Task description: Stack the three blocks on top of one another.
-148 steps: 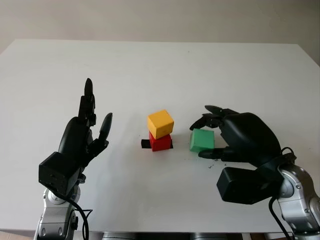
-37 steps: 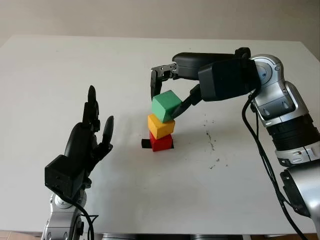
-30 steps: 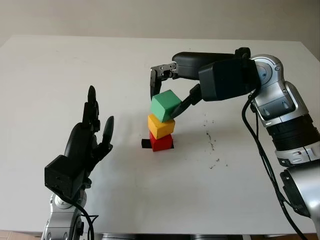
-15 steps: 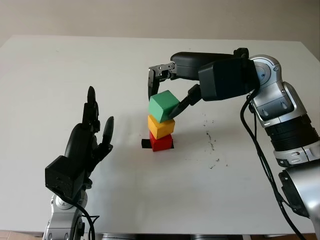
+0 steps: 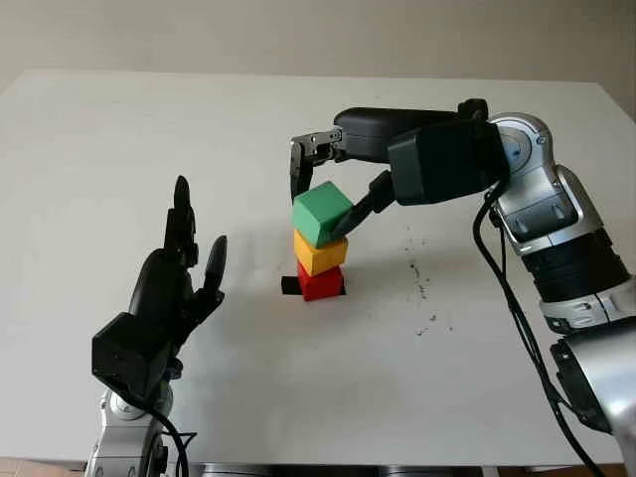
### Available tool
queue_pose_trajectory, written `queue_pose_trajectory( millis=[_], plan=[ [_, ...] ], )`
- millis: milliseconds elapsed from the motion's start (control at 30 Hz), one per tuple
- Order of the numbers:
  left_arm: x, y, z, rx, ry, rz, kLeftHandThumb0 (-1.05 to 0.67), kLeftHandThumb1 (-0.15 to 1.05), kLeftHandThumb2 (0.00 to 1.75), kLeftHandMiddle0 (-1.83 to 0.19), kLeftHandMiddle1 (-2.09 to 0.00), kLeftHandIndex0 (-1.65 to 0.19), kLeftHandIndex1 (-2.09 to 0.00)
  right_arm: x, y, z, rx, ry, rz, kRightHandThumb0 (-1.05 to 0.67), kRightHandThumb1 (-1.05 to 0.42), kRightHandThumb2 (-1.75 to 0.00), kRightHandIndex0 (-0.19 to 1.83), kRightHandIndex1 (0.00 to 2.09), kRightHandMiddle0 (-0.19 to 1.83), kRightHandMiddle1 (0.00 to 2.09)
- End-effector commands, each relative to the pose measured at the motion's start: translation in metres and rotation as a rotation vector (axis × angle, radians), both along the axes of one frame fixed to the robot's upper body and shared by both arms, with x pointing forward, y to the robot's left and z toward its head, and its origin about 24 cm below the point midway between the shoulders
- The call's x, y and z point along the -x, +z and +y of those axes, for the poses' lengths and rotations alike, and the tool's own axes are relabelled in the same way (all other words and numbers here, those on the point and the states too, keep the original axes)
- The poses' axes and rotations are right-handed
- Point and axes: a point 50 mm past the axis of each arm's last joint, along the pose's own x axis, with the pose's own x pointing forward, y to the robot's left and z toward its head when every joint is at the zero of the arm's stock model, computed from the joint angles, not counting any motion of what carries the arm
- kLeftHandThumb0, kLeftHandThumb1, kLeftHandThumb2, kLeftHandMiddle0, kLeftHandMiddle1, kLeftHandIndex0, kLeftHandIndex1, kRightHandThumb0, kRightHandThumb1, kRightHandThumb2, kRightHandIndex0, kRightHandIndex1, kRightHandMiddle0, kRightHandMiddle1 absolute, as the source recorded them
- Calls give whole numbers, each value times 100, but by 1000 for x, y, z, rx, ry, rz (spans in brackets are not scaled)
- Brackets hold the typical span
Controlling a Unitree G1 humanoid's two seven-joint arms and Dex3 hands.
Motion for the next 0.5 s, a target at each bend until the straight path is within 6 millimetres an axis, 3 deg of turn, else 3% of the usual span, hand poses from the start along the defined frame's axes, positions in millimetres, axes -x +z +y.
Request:
queue_pose_trajectory(
  millis=[0, 167, 267, 467],
  plan=[
    [2, 1, -1, -1, -2, -11, -83, 105, 61, 19, 0, 19, 0, 0, 0, 2, 1, 6, 2, -47, -97, -6, 36, 5, 33, 164],
    [3, 1, -1, 3, 3, -8, -82, 105, 61, 19, 0, 19, 0, 0, 0, 3, 17, 3, 7, -47, -97, -5, 35, 4, 32, 166],
    [3, 1, -1, -1, 2, -6, -82, 105, 61, 19, 0, 19, 0, 0, -1, 2, 28, -7, 27, -53, -95, -5, 32, 3, 34, 152],
    [2, 1, -1, -3, 2, -6, -82, 105, 61, 19, 0, 19, 0, -1, -1, 1, 29, -25, 37, -61, -90, -5, 23, 1, 9, 109]
  ],
)
